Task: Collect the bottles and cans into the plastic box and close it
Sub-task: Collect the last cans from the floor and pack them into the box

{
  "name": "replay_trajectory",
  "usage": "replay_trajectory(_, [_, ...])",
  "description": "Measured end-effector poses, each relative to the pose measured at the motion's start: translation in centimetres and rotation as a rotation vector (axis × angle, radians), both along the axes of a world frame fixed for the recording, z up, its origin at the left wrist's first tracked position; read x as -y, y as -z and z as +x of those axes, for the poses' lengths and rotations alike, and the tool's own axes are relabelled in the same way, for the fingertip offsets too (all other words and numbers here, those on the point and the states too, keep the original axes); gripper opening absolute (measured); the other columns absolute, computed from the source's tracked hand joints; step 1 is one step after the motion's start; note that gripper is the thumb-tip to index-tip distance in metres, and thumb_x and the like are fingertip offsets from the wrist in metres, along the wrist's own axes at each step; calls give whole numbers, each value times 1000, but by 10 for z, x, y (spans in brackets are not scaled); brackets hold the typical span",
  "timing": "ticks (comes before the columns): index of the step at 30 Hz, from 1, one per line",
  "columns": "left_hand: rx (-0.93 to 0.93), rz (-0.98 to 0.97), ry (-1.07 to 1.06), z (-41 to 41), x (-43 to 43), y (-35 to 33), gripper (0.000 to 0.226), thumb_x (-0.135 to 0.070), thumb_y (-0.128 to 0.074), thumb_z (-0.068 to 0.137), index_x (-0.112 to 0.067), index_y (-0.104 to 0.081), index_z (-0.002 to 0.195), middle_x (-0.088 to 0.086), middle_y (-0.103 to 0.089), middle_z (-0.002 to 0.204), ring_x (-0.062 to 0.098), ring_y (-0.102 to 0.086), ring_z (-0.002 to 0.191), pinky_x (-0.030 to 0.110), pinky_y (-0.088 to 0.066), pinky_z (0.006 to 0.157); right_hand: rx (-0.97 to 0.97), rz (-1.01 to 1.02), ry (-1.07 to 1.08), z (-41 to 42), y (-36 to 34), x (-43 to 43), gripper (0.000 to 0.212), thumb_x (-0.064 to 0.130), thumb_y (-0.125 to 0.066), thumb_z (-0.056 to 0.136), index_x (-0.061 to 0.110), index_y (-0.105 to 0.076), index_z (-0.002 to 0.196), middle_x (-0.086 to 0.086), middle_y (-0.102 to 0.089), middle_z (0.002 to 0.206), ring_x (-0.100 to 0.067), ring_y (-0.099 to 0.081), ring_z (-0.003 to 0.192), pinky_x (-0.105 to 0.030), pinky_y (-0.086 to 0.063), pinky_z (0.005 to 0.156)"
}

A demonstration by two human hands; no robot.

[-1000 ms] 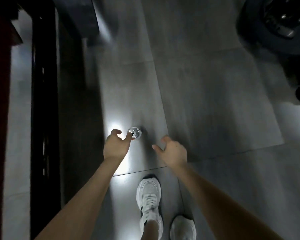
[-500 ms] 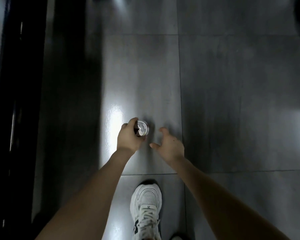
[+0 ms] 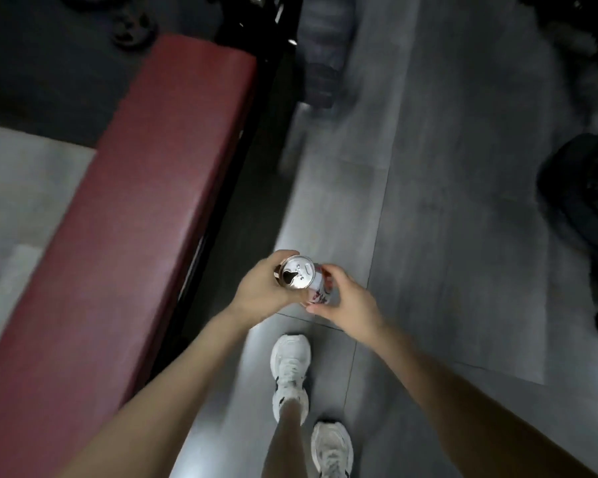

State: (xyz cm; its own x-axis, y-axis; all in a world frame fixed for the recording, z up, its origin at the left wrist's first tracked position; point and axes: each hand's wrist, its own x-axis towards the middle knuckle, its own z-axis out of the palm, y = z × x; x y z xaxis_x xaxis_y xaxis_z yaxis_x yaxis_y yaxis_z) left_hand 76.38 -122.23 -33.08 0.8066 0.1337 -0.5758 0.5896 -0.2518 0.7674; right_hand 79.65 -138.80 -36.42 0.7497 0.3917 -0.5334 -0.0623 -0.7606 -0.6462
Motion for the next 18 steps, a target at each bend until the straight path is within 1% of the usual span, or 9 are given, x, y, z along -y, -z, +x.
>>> replay_trajectory(2, [54,53,-42,-30,-13,-66,68,-47,-79,43,-34,-57,105,-13,-67,101,9,-64,98,28,-49,91,31,61,-12,-26,-65,-16,69,40,-79,69,28,-47,128,9,-61,121,-9,-57,109,-19,-40,82])
replay_trajectory(3, [74,76,-81,-47,-21,-98,65,-44,-81,47,-34,-56,107,-14,-66,103,7,-63,98,25,-49,90,43,87,-22,-39,-95,-25,68,42,-79,68,28,-48,126,10,-62,116,-8,-58,106,-19,-41,82])
replay_trajectory(5, [110,118,-164,-81,-41,-158,58,-40,-82,55,-34,-55,106,-16,-66,101,6,-63,96,24,-48,87,62,140,-71,-65,-150,-48,64,44,-79,65,29,-50,121,11,-65,108,-8,-60,100,-26,-48,87])
replay_trajectory(7, [134,161,-243,-115,-67,-209,53,-40,-81,60,-32,-56,107,-19,-65,97,8,-62,93,28,-49,87,85,164,-155,-86,-196,-78,62,44,-78,64,31,-50,118,9,-66,106,-11,-62,99,-34,-51,89])
replay_trajectory(8, [140,174,-290,-134,-81,-231,53,-42,-81,61,-31,-57,107,-19,-64,95,10,-62,92,31,-51,87,98,170,-211,-96,-217,-95,63,45,-77,64,31,-49,119,8,-66,109,-12,-62,101,-35,-51,89])
replay_trajectory(11, [173,185,-443,-196,-129,-290,63,-57,-74,49,-32,-57,105,-17,-64,95,14,-63,90,42,-54,87,157,196,-371,-133,-276,-155,65,45,-75,65,32,-47,122,7,-64,117,-14,-61,106,-32,-49,89])
replay_trajectory(12, [190,190,-495,-219,-146,-306,61,-59,-73,46,-36,-57,100,-16,-64,95,14,-63,87,42,-55,86,180,204,-412,-149,-293,-177,65,44,-76,65,32,-48,123,7,-63,118,-14,-61,107,-30,-48,89])
replay_trajectory(14, [226,186,-606,-267,-179,-336,53,-53,-77,49,-37,-55,95,-15,-64,92,12,-62,83,40,-55,86,219,232,-479,-186,-322,-222,66,42,-75,67,30,-47,126,5,-62,122,-14,-60,109,-29,-45,89])
replay_trajectory(18, [285,198,-811,-378,-249,-375,48,-33,-83,63,-22,-56,101,-11,-64,90,8,-61,79,36,-55,83,252,280,-575,-286,-359,-314,65,40,-76,69,28,-47,127,5,-61,124,-15,-59,111,-30,-44,92])
